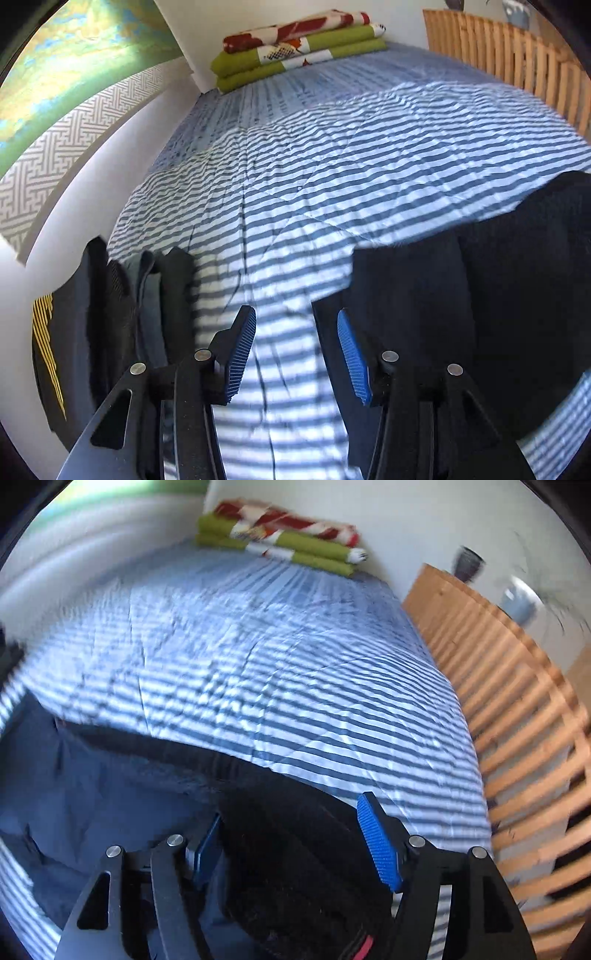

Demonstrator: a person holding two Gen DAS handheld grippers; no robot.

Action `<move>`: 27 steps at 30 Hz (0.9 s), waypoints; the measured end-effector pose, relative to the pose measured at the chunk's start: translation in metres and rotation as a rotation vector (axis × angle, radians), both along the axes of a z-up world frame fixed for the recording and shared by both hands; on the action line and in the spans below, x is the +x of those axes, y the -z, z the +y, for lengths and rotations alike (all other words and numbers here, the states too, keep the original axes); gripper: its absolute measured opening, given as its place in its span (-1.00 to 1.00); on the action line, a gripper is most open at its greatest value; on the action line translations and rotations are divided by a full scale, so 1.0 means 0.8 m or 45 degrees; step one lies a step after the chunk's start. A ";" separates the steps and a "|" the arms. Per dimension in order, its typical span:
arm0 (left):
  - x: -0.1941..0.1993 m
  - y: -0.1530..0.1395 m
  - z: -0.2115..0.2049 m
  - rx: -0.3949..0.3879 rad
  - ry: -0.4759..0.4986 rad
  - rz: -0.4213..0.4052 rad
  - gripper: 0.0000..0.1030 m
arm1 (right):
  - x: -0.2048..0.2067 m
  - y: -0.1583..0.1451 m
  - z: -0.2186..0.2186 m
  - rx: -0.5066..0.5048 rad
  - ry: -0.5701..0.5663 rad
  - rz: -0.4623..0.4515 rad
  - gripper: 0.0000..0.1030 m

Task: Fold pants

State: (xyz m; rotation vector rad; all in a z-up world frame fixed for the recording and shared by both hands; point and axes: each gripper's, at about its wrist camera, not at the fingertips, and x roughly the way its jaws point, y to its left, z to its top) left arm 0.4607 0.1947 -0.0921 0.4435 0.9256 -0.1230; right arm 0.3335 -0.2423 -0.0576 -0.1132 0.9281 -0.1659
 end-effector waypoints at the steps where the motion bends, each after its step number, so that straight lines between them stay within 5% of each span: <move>1: -0.014 -0.001 -0.001 0.002 0.019 0.001 0.03 | -0.019 -0.007 -0.014 0.053 0.019 -0.035 0.23; 7: -0.035 0.038 -0.011 0.040 0.012 0.123 0.04 | -0.009 -0.004 -0.029 0.226 0.000 -0.041 0.27; 10: -0.026 0.046 -0.012 -0.018 -0.019 0.152 0.04 | 0.002 -0.003 0.006 0.026 -0.066 -0.001 0.27; 14: 0.002 0.051 -0.007 -0.157 -0.063 0.217 0.15 | -0.013 -0.017 0.042 -0.026 -0.318 0.059 0.27; 17: 0.024 0.067 -0.017 -0.151 -0.073 0.239 0.23 | -0.028 -0.038 0.050 0.118 -0.465 0.044 0.27; 21: 0.049 0.097 -0.030 -0.079 -0.109 0.274 0.36 | -0.048 -0.071 0.038 0.285 -0.434 -0.106 0.27; 22: 0.048 0.099 -0.033 -0.083 -0.105 0.257 0.23 | -0.053 -0.073 0.033 0.289 -0.408 -0.125 0.27; 23: 0.046 0.098 -0.036 -0.105 -0.089 0.252 -0.30 | -0.056 -0.072 0.030 0.276 -0.378 -0.129 0.28; 25: 0.035 0.096 -0.042 -0.132 -0.064 0.269 -0.94 | -0.063 -0.063 0.020 0.245 -0.315 -0.115 0.28; 27: 0.022 0.096 -0.043 -0.071 -0.054 0.237 -0.95 | -0.071 -0.051 0.006 0.199 -0.226 -0.094 0.28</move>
